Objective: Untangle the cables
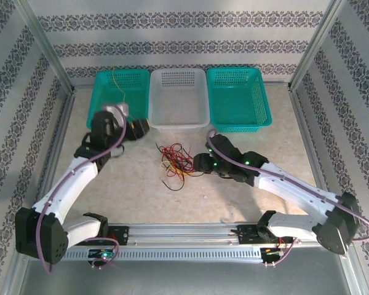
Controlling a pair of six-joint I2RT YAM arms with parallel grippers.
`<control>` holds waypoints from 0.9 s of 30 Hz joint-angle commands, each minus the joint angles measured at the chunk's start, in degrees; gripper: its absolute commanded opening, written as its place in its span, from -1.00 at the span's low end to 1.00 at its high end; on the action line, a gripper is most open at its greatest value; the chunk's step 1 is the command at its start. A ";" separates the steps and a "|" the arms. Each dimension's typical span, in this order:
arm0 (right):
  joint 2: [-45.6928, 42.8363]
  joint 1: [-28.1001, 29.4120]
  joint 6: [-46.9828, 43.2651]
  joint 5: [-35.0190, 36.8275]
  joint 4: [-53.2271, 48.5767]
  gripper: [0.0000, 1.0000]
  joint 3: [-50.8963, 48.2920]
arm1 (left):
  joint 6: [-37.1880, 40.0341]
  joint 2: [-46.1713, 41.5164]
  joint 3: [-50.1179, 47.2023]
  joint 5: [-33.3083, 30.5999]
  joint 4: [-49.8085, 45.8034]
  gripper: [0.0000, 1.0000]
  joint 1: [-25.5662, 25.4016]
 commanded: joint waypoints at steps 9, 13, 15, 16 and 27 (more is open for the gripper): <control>15.99 2.07 -1.86 0.00 5.80 -0.15 8.95 | -9.80 -9.41 -11.97 0.89 -9.39 -0.45 -5.33; 21.71 2.20 -3.28 -2.26 5.75 -0.26 13.43 | -10.68 -4.58 -9.99 2.45 -6.82 -0.56 -5.86; 24.08 2.49 -4.02 -3.10 5.77 -0.26 15.46 | -11.18 -2.03 -8.97 3.34 -6.01 -0.59 -5.92; 25.22 2.66 -4.40 -3.41 5.78 -0.26 16.31 | -11.57 -1.22 -8.87 3.81 -5.27 -0.59 -5.97; 35.22 2.74 -8.76 -3.66 1.36 -0.40 25.42 | -13.85 0.43 -9.83 4.13 -0.43 -0.42 -6.02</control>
